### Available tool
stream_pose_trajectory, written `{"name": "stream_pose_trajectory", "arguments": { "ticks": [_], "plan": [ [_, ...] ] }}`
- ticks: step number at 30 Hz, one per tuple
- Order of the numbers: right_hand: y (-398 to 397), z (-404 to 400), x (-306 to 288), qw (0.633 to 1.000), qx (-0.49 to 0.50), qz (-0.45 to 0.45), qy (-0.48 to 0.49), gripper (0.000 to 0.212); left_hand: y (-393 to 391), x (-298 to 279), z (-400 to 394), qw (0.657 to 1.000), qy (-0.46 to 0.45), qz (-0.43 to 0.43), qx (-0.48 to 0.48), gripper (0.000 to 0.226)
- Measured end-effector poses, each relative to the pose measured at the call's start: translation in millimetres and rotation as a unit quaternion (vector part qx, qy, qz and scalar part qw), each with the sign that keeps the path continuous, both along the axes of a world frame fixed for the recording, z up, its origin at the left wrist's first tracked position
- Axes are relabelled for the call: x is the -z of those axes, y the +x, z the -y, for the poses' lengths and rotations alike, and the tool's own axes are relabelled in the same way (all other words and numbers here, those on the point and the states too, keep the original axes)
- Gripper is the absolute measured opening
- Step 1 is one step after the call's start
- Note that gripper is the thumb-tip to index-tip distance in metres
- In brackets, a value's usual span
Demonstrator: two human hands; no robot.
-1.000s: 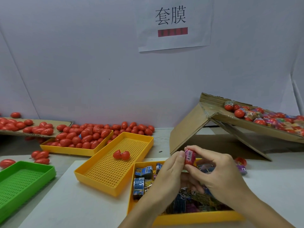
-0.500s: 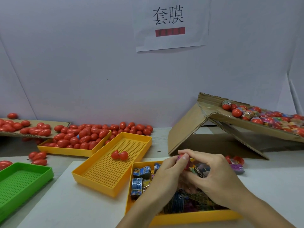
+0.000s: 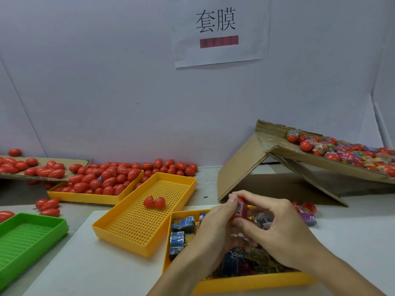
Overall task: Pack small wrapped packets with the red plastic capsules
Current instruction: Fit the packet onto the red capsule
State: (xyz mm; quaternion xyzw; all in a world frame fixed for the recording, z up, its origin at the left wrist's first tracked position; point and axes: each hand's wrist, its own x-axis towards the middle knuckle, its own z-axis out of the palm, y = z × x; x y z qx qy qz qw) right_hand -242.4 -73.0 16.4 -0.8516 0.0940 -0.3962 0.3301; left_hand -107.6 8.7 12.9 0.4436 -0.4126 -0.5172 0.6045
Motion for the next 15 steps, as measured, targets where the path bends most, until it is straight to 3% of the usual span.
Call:
{"name": "stream_pose_trajectory", "arguments": {
  "ticks": [7,12,15],
  "plan": [
    [0.1,-1.4,-2.8,1.0,0.017,-0.019,-0.018,0.033,0.2,-1.0,0.6,0.993,0.015,0.114,-0.015,0.047],
    [-1.8,4.7,-1.5,0.995,0.089,-0.032,-0.04,0.032,-3.2,4.5,0.3,0.961,-0.027,0.248,-0.121,0.044],
    [-0.9,6.9,2.0,0.993,0.101,-0.046,-0.043,0.037,-3.1,2.7,1.3,0.973,-0.032,0.194,-0.119,0.042]
  ]
}}
